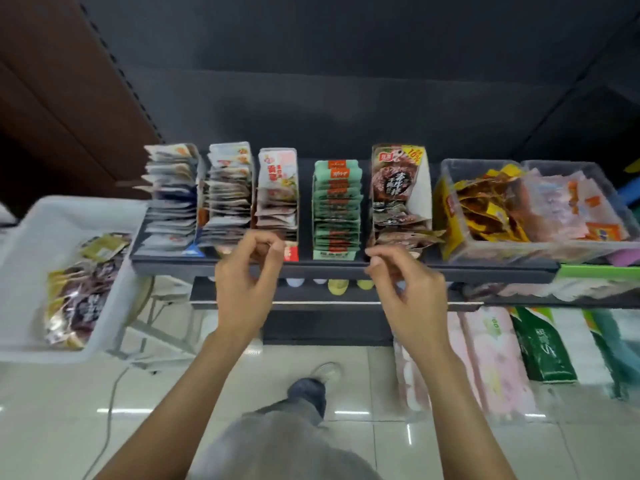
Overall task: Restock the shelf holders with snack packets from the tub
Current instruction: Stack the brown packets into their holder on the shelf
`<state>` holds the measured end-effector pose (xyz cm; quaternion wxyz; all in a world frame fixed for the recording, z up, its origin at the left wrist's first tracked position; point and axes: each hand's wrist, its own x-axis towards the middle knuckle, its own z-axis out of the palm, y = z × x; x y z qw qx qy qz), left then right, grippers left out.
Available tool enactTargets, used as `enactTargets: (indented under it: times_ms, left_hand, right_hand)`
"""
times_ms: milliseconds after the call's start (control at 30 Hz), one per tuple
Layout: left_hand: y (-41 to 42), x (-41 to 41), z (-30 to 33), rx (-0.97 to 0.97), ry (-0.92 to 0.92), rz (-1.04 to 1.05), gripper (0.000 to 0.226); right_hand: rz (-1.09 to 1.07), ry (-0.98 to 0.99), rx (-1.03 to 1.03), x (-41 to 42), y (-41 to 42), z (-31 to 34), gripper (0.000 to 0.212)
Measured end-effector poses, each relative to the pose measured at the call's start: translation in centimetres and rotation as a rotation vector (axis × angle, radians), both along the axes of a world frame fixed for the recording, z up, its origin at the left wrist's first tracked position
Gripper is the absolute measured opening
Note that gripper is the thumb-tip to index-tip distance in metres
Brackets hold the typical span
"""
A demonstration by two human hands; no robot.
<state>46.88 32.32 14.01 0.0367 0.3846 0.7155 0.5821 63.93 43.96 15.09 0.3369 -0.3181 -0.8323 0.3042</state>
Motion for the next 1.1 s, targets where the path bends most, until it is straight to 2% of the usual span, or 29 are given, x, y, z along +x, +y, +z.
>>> enactTargets:
  times_ms: [133, 300, 367, 467, 567, 767, 933, 1033, 1100]
  left_hand:
    - [-8.2, -2.7, -2.7, -0.203, -0.144, 0.131, 0.008]
    - [-18.3, -7.9, -6.7, -0.779, -0.126, 0.175, 0.012]
    - [-22.0, -10.2, -7.8, -0.819, -0.162, 0.246, 0.015]
    - [-26.8, -15.0, -8.9, -0.68, -0.236, 0.39, 0.019]
    - [-30.4, -21.4, -10.5, -0.608, -0.321, 0.446, 0.02]
    - [-32.3, -33.9, -16.3, -0.77, -0.537, 0.374, 0.024]
    - [-29.3, -36.6, -20.2, -1.06, -0.483, 0.173, 0.041]
    - [-28.5, -36.5, -22.1, -1.095, -0.488, 0.125, 0.055]
    - [-28.2, -36.5, -22.8, -1.077, -0.497, 0.112, 0.05]
  right_hand:
    - [0.185, -0.236, -0.076, -3.4, -5.5, -4.2, 0.009]
    - [0.382, -0.444, -0.392, -9.2, -11.7, -9.1, 0.013]
    - [0.448, -0.479, -0.468, -12.2, -14.2, -10.2, 0.015]
    - [0.541, -0.495, -0.512, -17.7, -17.7, -11.0, 0.016]
    - [0.593, -0.491, -0.486, -24.4, -20.9, -11.7, 0.019]
    - [0.567, -0.551, -0.42, -38.4, -25.0, -14.1, 0.024]
    - [0.537, -0.824, -0.142, -46.4, -24.4, -17.5, 0.035]
    - [0.469, -0.981, -0.016, -49.7, -23.4, -19.6, 0.051]
    - [0.411, -1.085, 0.082, -51.5, -22.7, -20.8, 0.057]
